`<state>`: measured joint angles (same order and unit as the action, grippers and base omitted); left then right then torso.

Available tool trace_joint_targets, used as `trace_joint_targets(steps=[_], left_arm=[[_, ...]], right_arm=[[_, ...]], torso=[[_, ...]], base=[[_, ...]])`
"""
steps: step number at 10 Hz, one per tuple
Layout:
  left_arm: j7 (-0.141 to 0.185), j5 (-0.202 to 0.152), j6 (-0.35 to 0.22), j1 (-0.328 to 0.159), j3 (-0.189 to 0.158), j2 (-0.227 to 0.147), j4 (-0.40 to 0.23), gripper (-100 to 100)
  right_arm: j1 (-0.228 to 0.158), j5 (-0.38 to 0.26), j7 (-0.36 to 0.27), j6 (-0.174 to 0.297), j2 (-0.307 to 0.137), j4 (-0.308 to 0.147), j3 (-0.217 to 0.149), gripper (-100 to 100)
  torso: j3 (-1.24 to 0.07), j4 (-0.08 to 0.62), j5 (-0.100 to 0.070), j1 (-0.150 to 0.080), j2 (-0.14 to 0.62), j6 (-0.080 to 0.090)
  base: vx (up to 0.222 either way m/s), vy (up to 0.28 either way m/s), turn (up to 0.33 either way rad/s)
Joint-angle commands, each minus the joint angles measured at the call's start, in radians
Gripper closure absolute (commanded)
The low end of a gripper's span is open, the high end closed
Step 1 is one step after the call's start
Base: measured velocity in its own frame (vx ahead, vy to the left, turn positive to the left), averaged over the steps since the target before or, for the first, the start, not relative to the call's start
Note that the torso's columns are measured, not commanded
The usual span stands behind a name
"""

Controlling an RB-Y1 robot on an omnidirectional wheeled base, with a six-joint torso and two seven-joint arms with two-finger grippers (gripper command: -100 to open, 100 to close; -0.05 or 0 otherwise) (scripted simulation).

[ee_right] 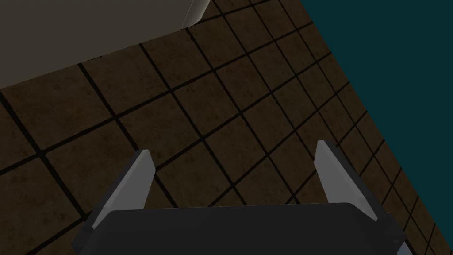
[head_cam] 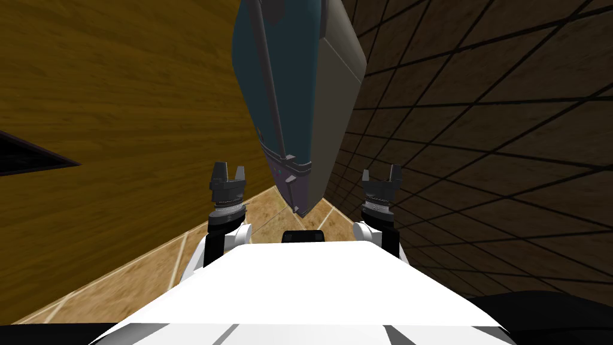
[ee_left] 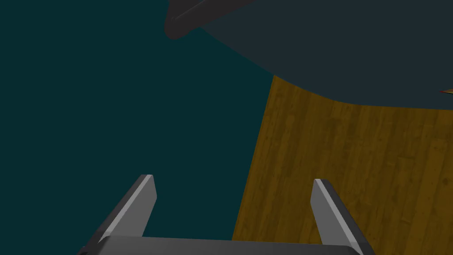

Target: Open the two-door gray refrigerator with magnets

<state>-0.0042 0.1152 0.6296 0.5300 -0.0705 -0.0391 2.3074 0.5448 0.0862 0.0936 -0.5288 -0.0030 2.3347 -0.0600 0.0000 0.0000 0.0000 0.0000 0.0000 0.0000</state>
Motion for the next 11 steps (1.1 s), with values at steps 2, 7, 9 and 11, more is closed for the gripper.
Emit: trace_joint_targets(steps=[2,7,9,11], left_arm=[[0.0,0.0,0.0,0.0,0.0,0.0,0.0,0],[0.0,0.0,0.0,0.0,0.0,0.0,0.0,0],[0.0,0.0,0.0,0.0,0.0,0.0,0.0,0],[0.023,-0.004,-0.03,0.0,-0.015,-0.063,0.008,-100]], right_arm=[[0.0,0.0,0.0,0.0,0.0,0.0,0.0,0],[0.0,0.0,0.0,0.0,0.0,0.0,0.0,0],[0.0,0.0,0.0,0.0,0.0,0.0,0.0,0],[0.0,0.0,0.0,0.0,0.0,0.0,0.0,0]], torso=[[-0.209,0.105,0.0,0.0,0.104,0.0],[-0.939,0.47,0.0,0.0,0.47,0.0],[-1.234,0.617,0.0,0.0,0.618,0.0],[-1.451,0.724,0.0,0.001,0.725,0.0]], base=[[0.0,0.0,0.0],[0.0,0.0,0.0],[0.0,0.0,0.0],[0.015,0.01,-0.03]])
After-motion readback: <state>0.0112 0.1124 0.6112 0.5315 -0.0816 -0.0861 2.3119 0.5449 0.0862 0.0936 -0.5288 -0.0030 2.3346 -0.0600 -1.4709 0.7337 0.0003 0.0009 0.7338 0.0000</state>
